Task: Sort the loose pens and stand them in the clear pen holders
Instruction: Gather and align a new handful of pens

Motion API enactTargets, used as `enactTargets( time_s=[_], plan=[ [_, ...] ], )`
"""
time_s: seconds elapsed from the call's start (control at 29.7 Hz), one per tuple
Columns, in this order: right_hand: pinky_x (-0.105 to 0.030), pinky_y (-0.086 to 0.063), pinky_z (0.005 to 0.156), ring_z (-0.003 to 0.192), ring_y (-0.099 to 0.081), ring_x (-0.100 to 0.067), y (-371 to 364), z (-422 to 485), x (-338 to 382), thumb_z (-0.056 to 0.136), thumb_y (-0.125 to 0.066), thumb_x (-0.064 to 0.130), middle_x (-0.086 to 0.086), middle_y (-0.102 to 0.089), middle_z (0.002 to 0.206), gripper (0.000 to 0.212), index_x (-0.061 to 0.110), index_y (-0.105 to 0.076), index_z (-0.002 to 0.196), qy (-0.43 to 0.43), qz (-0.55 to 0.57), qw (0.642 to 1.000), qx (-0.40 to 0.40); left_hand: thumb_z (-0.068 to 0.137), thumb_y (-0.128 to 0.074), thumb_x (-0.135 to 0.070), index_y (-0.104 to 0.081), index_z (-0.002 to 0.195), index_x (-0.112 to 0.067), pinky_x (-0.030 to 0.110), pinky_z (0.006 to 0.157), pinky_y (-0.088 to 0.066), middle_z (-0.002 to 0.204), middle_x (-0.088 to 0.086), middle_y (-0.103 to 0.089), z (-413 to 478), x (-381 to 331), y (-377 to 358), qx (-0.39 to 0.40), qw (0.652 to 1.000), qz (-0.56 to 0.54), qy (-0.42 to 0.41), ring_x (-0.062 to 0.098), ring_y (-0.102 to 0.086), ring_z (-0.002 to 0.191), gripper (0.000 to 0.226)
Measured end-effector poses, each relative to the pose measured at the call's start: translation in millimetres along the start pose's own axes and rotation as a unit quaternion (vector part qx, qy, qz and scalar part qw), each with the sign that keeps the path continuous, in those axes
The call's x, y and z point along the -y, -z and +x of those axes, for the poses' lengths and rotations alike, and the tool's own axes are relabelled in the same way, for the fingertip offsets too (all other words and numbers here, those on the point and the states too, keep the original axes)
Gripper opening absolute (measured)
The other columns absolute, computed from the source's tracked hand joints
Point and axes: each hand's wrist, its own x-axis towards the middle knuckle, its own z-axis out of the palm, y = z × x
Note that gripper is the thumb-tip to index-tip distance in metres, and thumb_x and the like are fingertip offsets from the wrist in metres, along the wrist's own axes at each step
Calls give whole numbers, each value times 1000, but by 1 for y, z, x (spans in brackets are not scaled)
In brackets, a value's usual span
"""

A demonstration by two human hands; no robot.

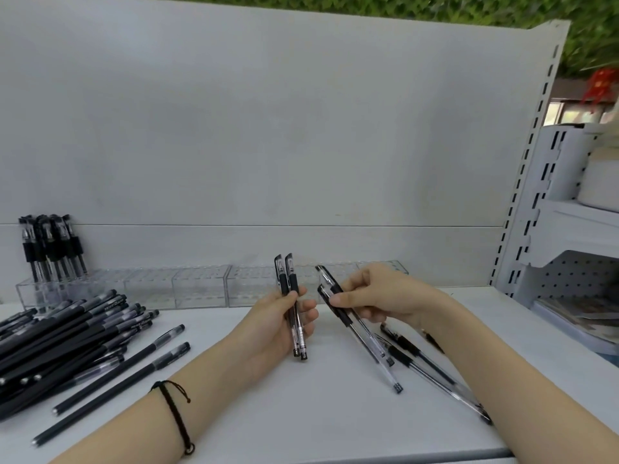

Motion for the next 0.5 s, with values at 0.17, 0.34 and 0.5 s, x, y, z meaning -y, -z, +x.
enactTargets(
  time_s=[0.17,0.34,0.5],
  plan=[
    [-16,-28,39,41,-36,-9,-5,7,-2,86,-71,16,-1,-46,46,29,14,-60,59,17,118,993,-6,105,-34,-14,-52,110,-4,39,71,-58,91,20,-73,-5,2,-4,49,997,40,39,28,-71,78,21],
    [-17,-33,37,44,-39,-12,-14,20,-7,86,-71,16,-3,-52,51,15,4,-66,80,11,177,982,-68,107,-29,-19,-62,104,-7,49,87,-54,101,24,-71,-16,6,-14,130,986,71,75,34,-71,86,35],
    [-18,-34,40,40,-41,-12,-15,19,-7,86,-72,19,-5,-54,51,18,8,-63,75,31,112,989,-97,106,-33,-19,-49,109,-6,37,60,-56,76,15,-66,-15,8,-15,108,989,59,76,24,-62,59,21]
  ],
)
